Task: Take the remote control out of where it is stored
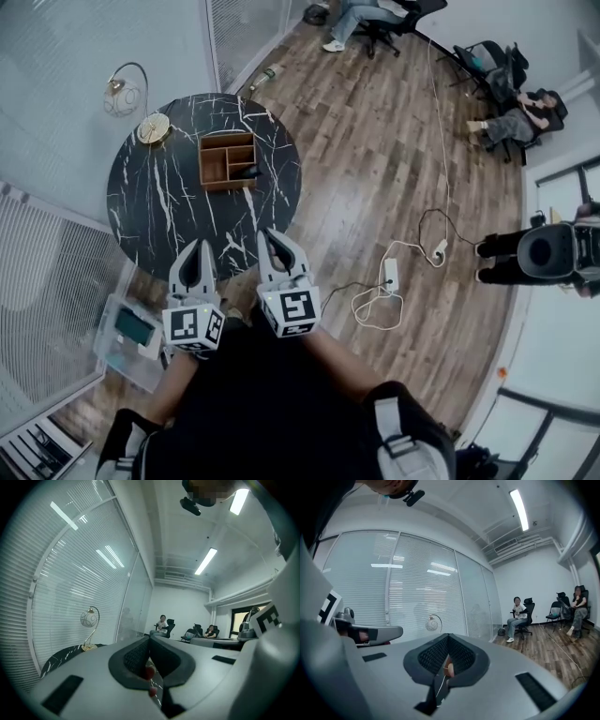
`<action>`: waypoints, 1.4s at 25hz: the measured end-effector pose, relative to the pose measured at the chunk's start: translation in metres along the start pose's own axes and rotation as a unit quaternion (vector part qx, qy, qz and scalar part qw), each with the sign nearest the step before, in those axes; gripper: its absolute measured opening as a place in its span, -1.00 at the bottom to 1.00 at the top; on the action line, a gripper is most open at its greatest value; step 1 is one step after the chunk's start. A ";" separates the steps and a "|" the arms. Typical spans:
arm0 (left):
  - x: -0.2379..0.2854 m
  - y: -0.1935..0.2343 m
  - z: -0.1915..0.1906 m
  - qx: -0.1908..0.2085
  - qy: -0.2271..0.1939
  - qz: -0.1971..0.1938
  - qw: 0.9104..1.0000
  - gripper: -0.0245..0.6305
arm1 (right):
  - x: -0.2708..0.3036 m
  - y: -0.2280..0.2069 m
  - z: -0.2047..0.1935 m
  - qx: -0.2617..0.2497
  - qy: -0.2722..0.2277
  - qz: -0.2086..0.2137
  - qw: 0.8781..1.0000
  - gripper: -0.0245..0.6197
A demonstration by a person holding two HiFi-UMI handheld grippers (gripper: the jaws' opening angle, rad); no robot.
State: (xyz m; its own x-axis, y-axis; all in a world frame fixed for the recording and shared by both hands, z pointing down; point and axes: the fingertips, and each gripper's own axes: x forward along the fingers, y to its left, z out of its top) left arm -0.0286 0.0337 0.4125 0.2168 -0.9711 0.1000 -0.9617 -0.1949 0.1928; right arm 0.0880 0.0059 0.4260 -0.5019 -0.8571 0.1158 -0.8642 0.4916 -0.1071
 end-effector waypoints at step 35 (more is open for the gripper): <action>0.091 0.068 0.022 0.023 0.001 -0.079 0.997 -0.90 | 0.084 -0.005 -0.010 0.004 0.031 -0.081 0.996 -0.92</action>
State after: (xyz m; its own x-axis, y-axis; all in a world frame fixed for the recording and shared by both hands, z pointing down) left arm -0.0777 -0.0711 0.4136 0.3668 -0.9273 0.0744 -0.9221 -0.3518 0.1611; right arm 0.0493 -0.0671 0.4465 -0.3565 -0.9141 0.1931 -0.9342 0.3456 -0.0889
